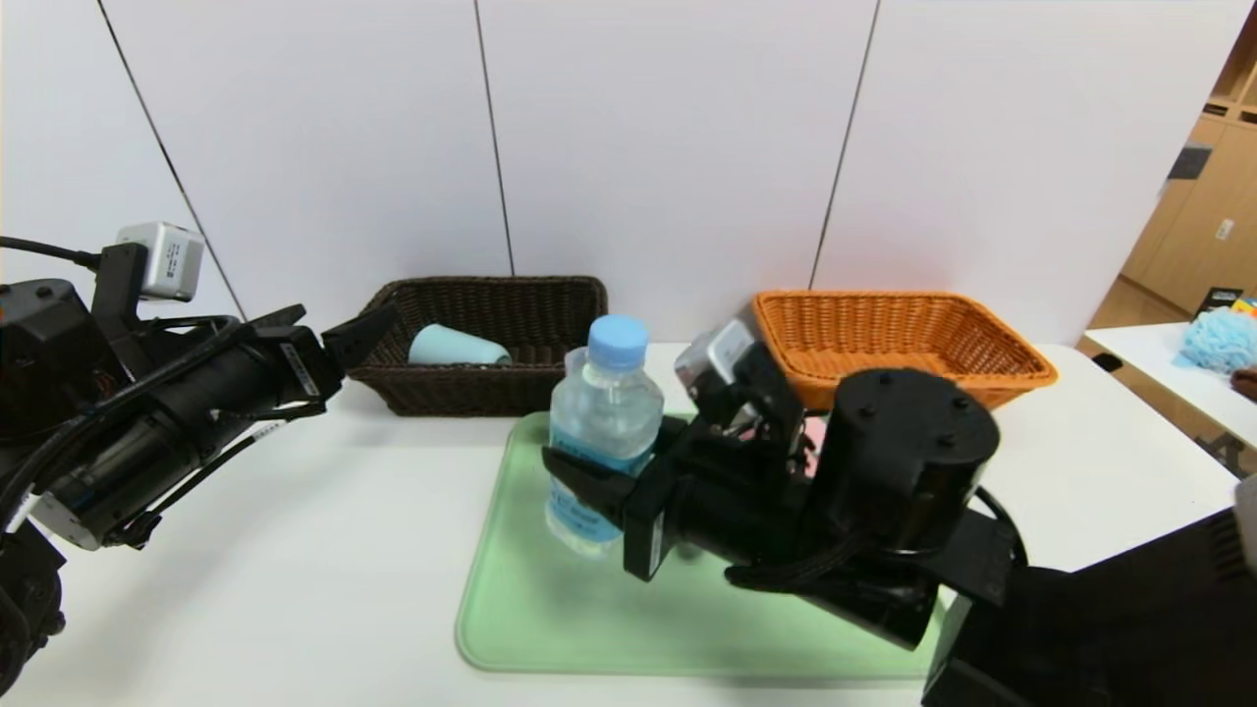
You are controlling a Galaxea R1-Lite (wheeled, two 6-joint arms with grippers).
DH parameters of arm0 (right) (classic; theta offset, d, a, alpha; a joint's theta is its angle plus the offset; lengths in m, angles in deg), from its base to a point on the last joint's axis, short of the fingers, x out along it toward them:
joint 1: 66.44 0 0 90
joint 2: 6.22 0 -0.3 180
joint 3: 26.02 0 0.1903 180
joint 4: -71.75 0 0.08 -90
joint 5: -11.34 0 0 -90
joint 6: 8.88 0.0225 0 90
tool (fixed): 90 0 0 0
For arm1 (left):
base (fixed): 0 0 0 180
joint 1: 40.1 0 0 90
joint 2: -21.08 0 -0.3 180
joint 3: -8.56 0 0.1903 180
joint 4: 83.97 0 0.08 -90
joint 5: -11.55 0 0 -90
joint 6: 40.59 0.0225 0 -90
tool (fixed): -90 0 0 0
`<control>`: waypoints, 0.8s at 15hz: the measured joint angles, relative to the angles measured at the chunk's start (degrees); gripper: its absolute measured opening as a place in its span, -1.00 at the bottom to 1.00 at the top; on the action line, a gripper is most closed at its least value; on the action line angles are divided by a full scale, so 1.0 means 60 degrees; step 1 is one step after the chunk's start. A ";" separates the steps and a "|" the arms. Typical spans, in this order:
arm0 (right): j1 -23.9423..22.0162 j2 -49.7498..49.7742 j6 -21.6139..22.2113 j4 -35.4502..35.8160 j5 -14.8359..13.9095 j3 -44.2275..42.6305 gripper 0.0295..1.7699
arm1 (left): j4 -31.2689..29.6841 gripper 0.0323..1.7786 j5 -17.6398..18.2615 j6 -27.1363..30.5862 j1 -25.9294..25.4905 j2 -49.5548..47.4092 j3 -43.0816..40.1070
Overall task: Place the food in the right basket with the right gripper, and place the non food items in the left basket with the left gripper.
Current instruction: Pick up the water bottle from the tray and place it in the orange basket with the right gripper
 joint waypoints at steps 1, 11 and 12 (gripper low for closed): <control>-0.0465 0.0291 -0.0110 -0.0201 0.0018 -0.0081 -0.07 | 0.0000 0.90 0.0004 0.0004 0.0000 0.0000 -0.0004; -0.6731 0.0652 -0.0701 -0.2755 0.1325 -0.2834 -0.07 | 0.0008 0.90 0.0012 0.0065 0.0010 -0.0055 0.0000; -0.6918 0.0463 -0.0780 -0.2755 0.1323 -0.2958 -0.07 | 0.0016 0.90 0.0004 0.0073 0.0006 -0.0055 -0.0004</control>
